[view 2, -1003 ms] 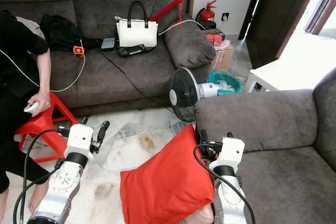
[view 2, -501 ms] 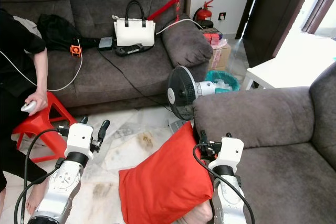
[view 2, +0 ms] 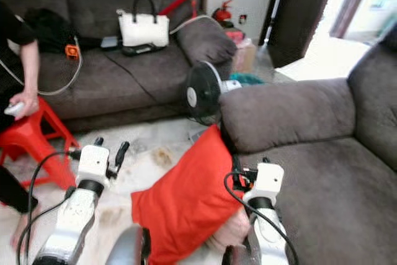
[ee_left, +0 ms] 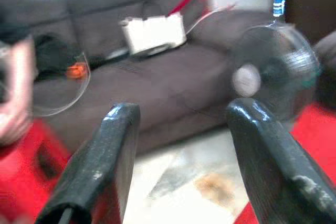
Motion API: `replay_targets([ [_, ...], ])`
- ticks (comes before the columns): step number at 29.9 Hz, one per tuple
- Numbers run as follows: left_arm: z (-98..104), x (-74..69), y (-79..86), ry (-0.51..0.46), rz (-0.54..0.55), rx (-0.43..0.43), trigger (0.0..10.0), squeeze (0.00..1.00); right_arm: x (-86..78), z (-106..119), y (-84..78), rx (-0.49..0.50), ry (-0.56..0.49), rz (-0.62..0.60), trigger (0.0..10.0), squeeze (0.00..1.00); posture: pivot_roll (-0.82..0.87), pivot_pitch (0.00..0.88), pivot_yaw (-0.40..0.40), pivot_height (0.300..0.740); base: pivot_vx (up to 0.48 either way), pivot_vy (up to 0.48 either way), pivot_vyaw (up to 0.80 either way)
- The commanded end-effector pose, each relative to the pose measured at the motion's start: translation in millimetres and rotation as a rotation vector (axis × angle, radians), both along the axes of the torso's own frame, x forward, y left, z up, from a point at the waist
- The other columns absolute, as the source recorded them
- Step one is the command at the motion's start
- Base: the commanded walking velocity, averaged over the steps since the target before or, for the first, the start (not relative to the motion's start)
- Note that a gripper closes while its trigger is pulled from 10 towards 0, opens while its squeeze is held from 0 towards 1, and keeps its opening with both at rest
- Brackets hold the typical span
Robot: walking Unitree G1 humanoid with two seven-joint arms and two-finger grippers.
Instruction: Move the pillow to the sofa from floor
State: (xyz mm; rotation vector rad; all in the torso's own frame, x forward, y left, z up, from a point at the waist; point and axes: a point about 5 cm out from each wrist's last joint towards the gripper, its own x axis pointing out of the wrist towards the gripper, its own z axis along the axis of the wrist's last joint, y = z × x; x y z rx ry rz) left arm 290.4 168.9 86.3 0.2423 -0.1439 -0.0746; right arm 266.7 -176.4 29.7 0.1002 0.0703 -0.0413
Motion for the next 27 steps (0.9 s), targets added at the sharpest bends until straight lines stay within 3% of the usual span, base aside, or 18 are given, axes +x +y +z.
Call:
replay_targets([
  [1, -9.3, -3.1, 3.1, 0.048, 0.009, 0.006, 10.0, 0.0, 0.3, 0.7, 1.2, 0.007, -0.001, -0.002, 10.0, 0.0, 0.09, 0.014, -0.032, 0.596, 0.0, 0.0, 0.0],
  [27, -14.6, -4.5, 2.8, 0.081, -0.005, -0.01, 10.0, 0.0, 0.6, -1.6, 3.8, 0.006, 0.015, 0.016, 10.0, 0.0, 0.09, 0.0, -0.032, 0.596, 0.0, 0.0, 0.0],
])
